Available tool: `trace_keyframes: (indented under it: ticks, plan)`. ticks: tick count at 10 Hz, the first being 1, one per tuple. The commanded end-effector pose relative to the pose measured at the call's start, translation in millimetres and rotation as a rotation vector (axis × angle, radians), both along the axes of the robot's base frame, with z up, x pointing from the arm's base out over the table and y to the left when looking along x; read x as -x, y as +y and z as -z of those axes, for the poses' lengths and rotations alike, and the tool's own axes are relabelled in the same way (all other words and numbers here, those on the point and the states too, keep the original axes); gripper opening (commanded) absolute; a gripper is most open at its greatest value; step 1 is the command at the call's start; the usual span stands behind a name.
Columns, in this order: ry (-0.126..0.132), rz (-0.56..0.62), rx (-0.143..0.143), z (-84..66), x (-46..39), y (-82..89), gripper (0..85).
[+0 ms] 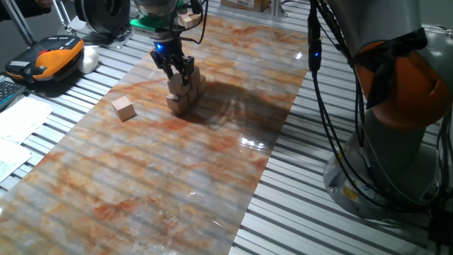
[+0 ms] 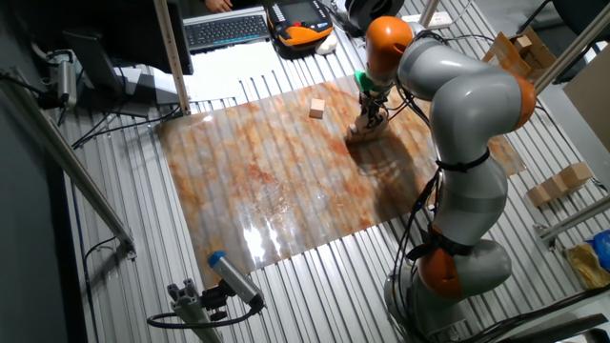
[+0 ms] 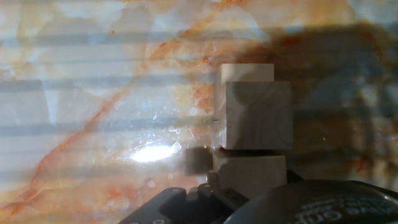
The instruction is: Stack the blocks into a pyramid shape
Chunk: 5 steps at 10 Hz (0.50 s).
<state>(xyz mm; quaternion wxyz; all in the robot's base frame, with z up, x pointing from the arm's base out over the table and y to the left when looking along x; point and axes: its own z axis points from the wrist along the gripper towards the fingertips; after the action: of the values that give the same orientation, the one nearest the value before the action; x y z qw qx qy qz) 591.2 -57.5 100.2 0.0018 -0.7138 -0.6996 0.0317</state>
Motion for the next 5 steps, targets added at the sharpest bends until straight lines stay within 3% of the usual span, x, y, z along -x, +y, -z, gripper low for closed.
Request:
trace_keyframes:
  ticks: [1,5]
  plan:
    - [-0.001,-0.001,0.001,-0.9,-0.3,-0.1,0.0]
    - [-0.006,-0.003,-0.004,0.1,-0.3,0.1,0.0]
